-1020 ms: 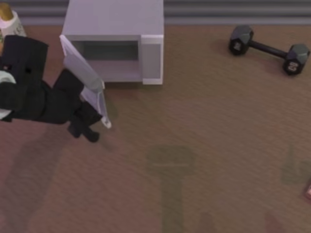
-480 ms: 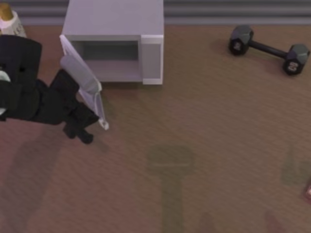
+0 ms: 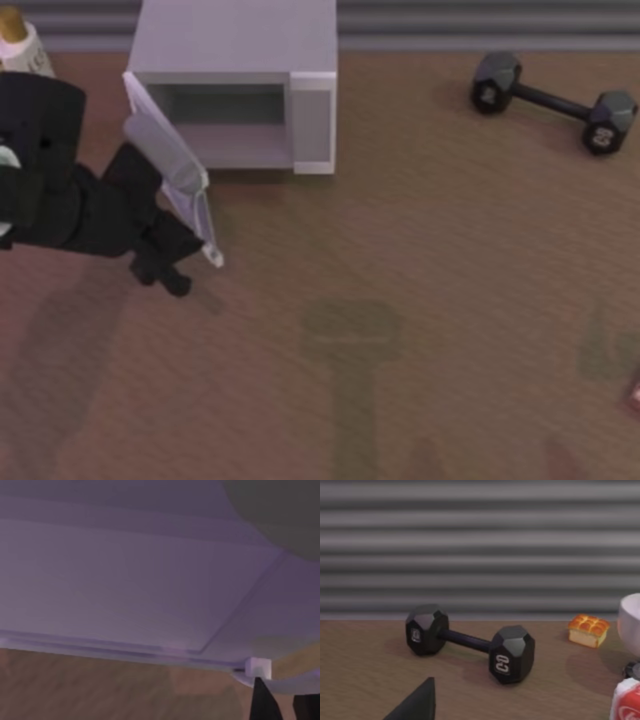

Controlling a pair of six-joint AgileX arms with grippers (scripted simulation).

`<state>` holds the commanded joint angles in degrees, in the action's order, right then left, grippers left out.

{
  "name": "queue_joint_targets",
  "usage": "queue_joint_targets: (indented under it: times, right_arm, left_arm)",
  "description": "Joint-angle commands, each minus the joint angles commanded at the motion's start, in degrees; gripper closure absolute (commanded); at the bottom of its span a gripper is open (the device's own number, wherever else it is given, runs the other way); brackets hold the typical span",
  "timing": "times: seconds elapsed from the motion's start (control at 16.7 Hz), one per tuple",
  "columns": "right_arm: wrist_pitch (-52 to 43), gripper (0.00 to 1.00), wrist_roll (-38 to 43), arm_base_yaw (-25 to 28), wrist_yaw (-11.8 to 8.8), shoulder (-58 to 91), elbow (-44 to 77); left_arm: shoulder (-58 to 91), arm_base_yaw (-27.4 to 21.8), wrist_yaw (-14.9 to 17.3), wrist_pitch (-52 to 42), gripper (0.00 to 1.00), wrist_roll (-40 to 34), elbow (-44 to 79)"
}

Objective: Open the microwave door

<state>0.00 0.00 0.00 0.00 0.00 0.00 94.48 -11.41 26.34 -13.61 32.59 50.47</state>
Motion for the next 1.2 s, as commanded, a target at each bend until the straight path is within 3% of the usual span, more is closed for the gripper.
queue_joint_targets:
  times: [0.72,1.2]
  right_arm:
    - [0.0,0.00,0.0,0.0,0.0,0.0,0.0]
    - [0.0,0.00,0.0,0.0,0.0,0.0,0.0]
  left_arm:
    - [0.0,0.0,0.0,0.0,1.00,0.0,0.0]
    - [0.2,1.7,2.4,-2.3,1.00,4.3,0.7]
